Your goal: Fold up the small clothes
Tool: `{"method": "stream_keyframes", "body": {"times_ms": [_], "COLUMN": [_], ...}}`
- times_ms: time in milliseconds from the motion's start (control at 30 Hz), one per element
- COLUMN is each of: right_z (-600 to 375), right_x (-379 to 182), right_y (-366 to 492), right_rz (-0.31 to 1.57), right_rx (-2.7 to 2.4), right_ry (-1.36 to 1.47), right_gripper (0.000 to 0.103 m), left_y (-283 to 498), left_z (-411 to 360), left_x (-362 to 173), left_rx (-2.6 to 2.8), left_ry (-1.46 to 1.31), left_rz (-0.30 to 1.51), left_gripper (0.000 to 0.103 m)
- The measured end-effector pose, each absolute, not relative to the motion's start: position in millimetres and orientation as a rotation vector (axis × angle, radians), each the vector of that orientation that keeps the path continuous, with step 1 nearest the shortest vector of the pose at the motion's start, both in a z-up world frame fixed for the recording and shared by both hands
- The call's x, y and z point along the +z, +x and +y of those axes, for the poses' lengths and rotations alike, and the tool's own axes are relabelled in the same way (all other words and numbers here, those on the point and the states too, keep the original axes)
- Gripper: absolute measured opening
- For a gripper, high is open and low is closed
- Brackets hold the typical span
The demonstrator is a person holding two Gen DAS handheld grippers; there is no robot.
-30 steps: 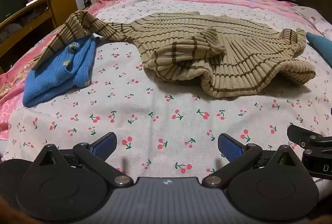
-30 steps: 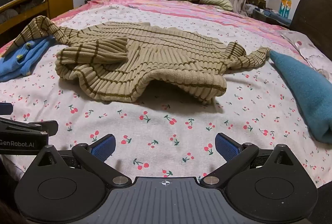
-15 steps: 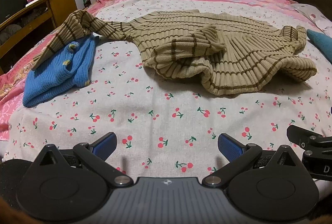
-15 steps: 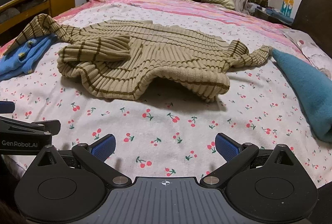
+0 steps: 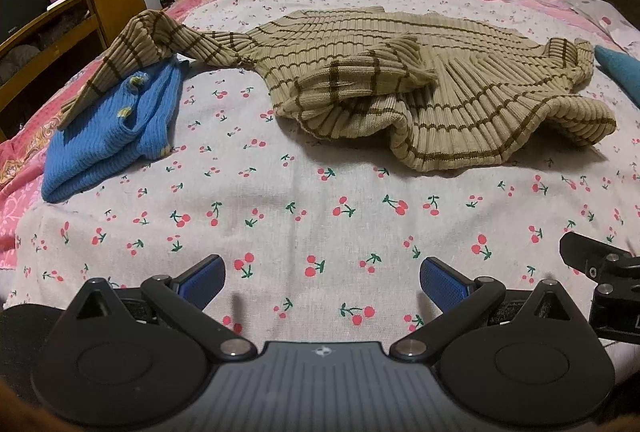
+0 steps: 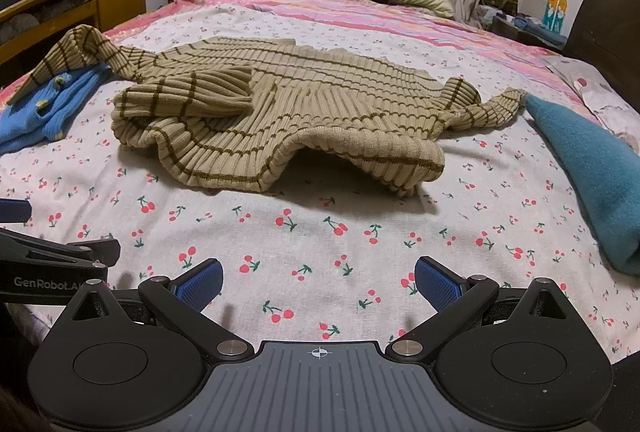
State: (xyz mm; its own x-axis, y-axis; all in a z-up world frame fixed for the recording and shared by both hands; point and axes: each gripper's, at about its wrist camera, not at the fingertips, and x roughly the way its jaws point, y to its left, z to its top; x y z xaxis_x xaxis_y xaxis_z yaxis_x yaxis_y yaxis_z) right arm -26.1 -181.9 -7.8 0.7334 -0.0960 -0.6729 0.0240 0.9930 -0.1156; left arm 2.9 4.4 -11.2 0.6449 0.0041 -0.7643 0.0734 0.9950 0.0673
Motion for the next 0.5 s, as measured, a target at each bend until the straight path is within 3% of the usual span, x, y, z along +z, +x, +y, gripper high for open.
{"method": "stream_keyframes", "body": {"times_ms": [500], "right_z": [-181.2], "right_x": [-9.3], "right_y": [-25.7], "right_rz": [0.746], "right_rx": [-0.065], "right_ry": [-0.102], "right_gripper": [0.102], "left_y": [7.5], "left_z": [2.6], "left_x": [-17.7], "left_rx": [-0.044], "left_ry": [0.098], "left_rz": [0.907], "left_gripper": [0.103]}}
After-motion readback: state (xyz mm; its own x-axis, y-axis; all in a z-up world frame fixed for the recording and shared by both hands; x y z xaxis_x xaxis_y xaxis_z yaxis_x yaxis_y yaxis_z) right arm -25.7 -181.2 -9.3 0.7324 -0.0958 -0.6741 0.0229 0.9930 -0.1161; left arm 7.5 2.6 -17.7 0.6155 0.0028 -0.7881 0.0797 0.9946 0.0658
